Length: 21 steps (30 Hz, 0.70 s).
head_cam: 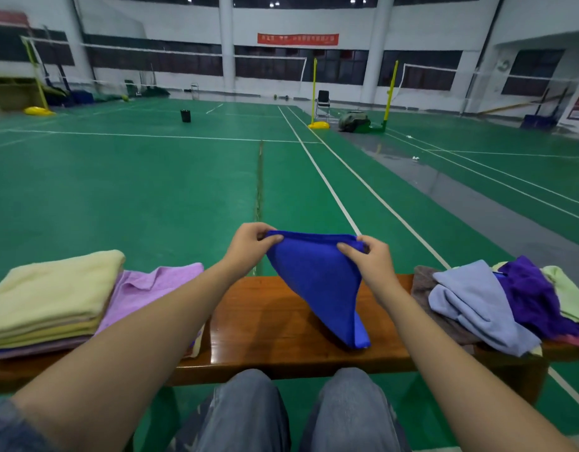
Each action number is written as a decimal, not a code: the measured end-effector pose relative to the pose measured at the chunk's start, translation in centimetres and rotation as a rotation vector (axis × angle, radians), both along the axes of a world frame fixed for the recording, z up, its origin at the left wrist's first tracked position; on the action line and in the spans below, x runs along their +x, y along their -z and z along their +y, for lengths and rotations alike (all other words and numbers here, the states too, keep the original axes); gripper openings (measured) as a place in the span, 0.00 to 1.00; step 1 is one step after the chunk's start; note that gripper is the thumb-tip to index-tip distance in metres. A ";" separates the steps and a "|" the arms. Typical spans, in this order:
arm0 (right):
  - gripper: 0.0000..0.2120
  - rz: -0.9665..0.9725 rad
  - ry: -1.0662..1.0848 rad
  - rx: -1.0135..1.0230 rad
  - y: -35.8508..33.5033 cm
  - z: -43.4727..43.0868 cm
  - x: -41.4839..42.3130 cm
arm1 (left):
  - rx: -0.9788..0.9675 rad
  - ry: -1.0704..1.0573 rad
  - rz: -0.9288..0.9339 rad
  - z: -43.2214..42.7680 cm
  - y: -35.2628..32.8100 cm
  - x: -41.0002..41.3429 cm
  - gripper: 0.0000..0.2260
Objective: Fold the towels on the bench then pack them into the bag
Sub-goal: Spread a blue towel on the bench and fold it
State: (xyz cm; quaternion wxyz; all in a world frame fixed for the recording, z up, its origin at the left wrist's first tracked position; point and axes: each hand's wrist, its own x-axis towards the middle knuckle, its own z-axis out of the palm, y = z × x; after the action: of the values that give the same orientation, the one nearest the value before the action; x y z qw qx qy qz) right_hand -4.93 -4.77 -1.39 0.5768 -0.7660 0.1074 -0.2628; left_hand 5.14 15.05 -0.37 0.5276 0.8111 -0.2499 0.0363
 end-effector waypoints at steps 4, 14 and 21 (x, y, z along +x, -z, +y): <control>0.05 -0.061 -0.049 0.023 -2.9 0.3 0.6 | -0.048 -0.075 -0.098 0.6 -3.4 0.0 0.06; 0.03 -0.115 0.039 0.076 -5.3 0.3 6.3 | -0.357 -0.036 0.152 0.7 -5.3 3.6 0.08; 0.08 -0.179 0.086 0.243 -6.7 -0.2 11.4 | -0.433 -0.007 0.081 -1.3 -7.7 6.5 0.09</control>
State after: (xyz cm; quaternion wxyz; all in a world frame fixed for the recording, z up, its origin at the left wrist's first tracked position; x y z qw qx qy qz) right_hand 6.49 -4.96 5.26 0.6608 -0.6586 0.1191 -0.3397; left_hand 11.64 13.74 7.31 0.6992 0.6803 -0.2120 0.0582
